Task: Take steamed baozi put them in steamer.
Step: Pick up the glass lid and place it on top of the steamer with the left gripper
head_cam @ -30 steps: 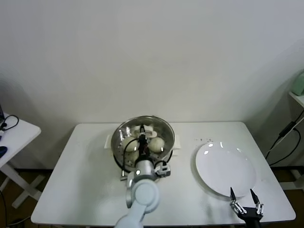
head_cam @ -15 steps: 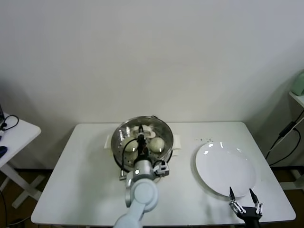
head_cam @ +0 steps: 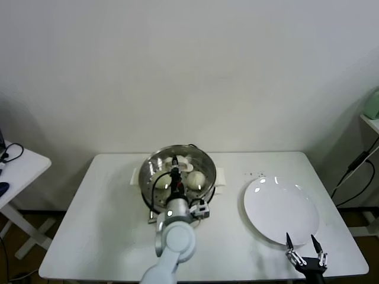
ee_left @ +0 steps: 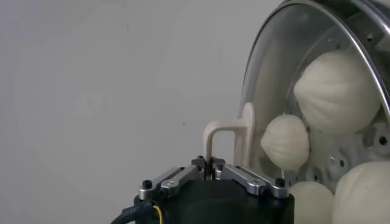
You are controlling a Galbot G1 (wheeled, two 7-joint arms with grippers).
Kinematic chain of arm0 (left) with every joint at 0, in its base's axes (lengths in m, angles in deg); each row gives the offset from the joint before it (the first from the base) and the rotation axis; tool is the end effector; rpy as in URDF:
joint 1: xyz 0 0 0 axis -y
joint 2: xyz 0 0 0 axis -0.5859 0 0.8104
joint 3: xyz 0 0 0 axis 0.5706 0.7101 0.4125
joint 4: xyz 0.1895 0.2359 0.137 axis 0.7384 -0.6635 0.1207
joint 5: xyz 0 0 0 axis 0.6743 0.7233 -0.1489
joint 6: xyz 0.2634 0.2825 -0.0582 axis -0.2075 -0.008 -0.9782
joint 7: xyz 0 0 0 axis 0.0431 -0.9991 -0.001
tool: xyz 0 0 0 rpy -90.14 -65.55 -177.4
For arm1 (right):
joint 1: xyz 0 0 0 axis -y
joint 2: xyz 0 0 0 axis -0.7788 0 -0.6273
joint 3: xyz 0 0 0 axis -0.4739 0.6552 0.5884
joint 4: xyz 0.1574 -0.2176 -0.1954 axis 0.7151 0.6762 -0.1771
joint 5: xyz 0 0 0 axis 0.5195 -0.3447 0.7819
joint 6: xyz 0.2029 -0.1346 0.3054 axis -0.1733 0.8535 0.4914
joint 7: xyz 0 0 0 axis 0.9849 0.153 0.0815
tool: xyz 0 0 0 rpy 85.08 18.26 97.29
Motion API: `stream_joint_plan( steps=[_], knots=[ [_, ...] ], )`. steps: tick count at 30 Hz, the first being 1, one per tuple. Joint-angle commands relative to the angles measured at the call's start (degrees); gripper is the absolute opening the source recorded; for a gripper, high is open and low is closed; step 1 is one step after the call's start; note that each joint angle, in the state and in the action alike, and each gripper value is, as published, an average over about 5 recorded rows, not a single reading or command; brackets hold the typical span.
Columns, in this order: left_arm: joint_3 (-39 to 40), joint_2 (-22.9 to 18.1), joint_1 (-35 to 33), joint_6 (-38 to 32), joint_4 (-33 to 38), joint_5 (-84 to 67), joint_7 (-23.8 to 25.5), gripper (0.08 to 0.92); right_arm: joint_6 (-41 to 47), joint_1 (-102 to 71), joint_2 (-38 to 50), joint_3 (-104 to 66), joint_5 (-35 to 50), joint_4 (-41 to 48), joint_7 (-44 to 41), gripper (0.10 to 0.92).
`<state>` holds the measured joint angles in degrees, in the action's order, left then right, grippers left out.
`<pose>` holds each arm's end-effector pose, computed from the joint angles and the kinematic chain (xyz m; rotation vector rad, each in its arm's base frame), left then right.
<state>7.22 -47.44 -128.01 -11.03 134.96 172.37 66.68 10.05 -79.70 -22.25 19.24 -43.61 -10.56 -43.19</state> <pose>0.3319 -0.1818 -0.2582 0.1062 -2.1848 -2.1109 0.1346 -0.1308 -0.4279 -0.1166 -3.0071 -0.0857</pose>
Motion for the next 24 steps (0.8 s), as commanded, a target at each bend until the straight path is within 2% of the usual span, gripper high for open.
stream_joint_plan(
  steps=[1,8,11,17,24],
  knots=[
    [-0.14,-0.26,-0.1,-0.43,-0.3,-0.29,-0.72,0.138,-0.06,0.04,-0.09,-0.01,0.02,-0.01,0.0,0.823],
    [-0.42,0.0,-0.3,-0.96,-0.58,-0.29,-1.58,0.141,-0.18,0.0,-0.15,0.0,-0.07,-0.09,-0.04,0.823],
    [-0.45,0.09,-0.33,-1.02,-0.44,-0.3,-1.81,0.173,-0.2,-0.04,-0.09,-0.04,-0.06,-0.15,-0.07,0.823],
    [-0.47,0.27,-0.57,-0.92,0.03,-0.49,-2.21,0.316,-0.21,-0.07,-0.05,-0.03,-0.11,-0.21,-0.09,0.823],
    [-0.53,0.65,-0.86,-0.96,1.02,-0.8,-2.19,0.524,-0.16,-0.03,-0.05,0.08,-0.21,-0.27,-0.14,0.823]
  ],
)
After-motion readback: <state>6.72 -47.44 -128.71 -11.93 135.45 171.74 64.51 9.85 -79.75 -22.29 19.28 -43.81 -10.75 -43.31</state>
